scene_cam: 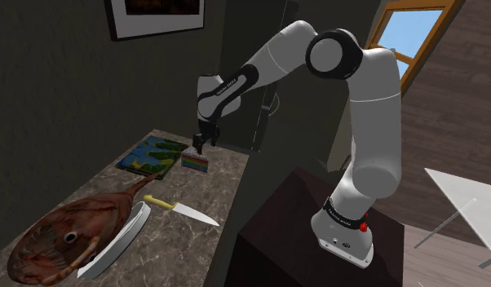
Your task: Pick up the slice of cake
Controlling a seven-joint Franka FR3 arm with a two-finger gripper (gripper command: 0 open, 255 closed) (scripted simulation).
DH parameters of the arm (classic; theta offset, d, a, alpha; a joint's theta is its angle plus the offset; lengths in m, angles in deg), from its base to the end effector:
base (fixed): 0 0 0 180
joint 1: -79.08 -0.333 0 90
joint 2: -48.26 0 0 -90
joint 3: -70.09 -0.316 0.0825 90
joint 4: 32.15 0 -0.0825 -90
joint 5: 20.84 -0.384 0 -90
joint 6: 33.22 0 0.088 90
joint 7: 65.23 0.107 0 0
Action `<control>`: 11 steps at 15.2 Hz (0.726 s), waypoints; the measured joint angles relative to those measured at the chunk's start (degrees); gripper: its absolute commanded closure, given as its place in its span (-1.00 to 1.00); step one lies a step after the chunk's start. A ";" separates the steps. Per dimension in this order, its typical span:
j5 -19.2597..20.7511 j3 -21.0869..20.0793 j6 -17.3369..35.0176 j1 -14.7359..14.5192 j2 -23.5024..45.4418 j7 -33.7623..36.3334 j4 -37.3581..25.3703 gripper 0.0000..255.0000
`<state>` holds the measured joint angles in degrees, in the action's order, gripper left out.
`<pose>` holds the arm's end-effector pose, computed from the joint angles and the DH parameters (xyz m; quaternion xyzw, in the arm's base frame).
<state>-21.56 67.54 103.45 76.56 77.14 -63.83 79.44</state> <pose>0.6113 0.0535 0.2139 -0.9990 -0.0249 0.0337 0.0131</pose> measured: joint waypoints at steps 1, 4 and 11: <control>0.19 0.08 0.33 -0.04 2.16 -0.12 -1.88 -1.00; 0.58 0.24 0.84 -0.37 7.52 -0.04 -6.67 -1.00; 0.74 0.38 3.76 -0.46 12.42 -0.11 -8.63 -1.00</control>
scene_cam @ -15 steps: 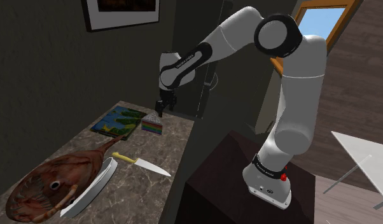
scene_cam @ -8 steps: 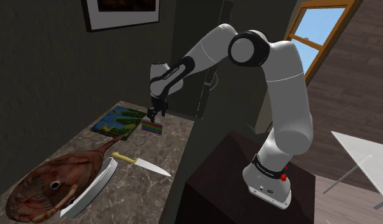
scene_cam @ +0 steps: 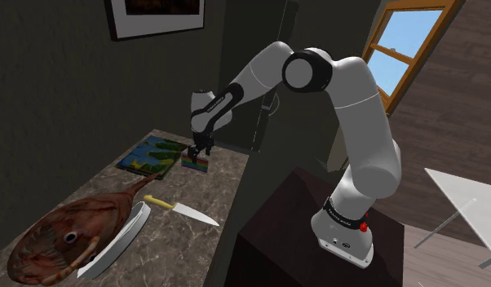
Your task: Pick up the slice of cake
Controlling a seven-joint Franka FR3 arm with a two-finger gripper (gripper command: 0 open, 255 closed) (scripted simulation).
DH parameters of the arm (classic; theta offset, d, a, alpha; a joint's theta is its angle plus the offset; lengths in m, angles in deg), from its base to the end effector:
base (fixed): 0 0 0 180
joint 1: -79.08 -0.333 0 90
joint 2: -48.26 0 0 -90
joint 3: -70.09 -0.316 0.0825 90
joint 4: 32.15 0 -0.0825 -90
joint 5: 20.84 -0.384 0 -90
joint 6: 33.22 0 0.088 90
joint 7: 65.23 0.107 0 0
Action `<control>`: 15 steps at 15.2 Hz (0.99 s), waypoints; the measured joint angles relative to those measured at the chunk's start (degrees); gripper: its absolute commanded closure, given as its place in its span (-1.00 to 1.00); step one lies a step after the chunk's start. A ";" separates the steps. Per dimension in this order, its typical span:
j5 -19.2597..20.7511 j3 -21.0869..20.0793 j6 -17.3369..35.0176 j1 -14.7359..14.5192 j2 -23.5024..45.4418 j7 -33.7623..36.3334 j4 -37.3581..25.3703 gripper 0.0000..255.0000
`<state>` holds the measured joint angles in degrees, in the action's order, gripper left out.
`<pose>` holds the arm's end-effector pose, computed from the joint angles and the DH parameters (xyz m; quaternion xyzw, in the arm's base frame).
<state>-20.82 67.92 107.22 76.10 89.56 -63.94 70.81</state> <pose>0.6401 0.0565 0.1401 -0.9989 -0.0295 0.0337 0.0107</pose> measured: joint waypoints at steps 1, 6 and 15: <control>0.00 0.01 0.19 0.02 0.15 -0.02 0.03 1.00; 0.00 0.02 0.32 0.04 0.21 -0.04 0.06 1.00; -0.04 -0.03 -1.01 0.10 -1.56 -0.06 0.57 1.00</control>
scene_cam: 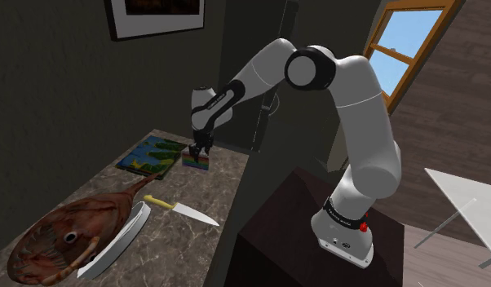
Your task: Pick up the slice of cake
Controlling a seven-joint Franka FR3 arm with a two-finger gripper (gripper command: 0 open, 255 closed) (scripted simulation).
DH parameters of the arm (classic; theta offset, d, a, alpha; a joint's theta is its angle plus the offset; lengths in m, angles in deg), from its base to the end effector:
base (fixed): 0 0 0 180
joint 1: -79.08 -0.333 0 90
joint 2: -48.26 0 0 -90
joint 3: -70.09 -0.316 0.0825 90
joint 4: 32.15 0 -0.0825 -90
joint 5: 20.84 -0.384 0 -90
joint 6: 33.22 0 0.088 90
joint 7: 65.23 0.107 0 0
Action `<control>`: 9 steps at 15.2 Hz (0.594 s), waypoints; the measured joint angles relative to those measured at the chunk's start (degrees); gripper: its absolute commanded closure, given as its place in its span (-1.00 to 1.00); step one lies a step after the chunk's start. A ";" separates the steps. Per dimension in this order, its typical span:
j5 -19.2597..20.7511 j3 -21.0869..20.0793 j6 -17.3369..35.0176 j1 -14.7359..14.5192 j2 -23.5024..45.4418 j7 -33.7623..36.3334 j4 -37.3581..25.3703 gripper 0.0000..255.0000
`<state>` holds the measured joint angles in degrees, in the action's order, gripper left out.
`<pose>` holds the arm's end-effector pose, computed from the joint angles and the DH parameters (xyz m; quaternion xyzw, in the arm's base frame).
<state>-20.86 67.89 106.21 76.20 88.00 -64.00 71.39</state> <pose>0.6395 0.0556 0.1524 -0.9989 -0.0294 0.0340 0.0107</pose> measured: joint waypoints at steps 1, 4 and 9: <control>-0.02 -0.02 -0.46 0.03 -0.70 -0.02 0.24 1.00; -0.05 -0.05 -1.98 0.07 -2.39 -0.02 0.42 1.00; -0.13 -0.13 -4.33 0.11 -5.33 0.02 0.99 1.00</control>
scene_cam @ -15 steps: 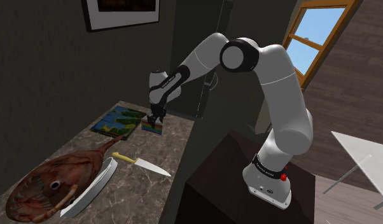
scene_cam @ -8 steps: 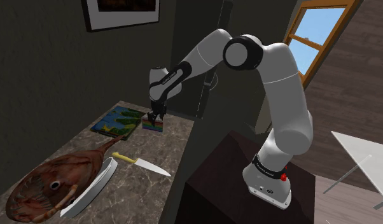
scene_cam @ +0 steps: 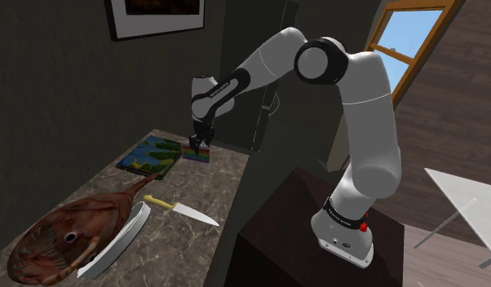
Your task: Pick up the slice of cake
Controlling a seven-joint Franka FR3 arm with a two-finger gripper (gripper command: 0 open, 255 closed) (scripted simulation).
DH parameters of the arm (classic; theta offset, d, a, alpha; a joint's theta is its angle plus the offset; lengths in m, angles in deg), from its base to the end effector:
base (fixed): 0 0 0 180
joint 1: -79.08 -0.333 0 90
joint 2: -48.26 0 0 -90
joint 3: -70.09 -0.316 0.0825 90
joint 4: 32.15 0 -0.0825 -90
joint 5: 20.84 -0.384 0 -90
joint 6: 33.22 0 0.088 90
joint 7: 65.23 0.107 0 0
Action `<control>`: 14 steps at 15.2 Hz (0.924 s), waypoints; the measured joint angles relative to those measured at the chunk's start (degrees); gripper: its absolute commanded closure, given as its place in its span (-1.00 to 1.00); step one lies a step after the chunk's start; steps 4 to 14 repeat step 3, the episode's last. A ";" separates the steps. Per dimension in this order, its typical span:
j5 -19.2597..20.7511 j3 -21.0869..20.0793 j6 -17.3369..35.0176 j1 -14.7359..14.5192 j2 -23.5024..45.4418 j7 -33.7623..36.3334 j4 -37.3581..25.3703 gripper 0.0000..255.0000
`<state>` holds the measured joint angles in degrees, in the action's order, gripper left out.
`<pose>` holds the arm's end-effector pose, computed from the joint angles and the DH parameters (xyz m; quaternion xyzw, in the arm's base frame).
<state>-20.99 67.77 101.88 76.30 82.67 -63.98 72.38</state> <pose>0.6394 0.0556 0.1994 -0.9989 -0.0295 0.0339 0.0106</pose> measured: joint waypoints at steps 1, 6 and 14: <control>-0.02 -0.01 -0.60 0.03 -0.63 -0.02 0.02 1.00; -0.04 -0.04 -1.36 0.02 -1.46 0.02 0.08 1.00; -0.04 -0.04 -1.36 0.02 -1.46 0.02 0.08 1.00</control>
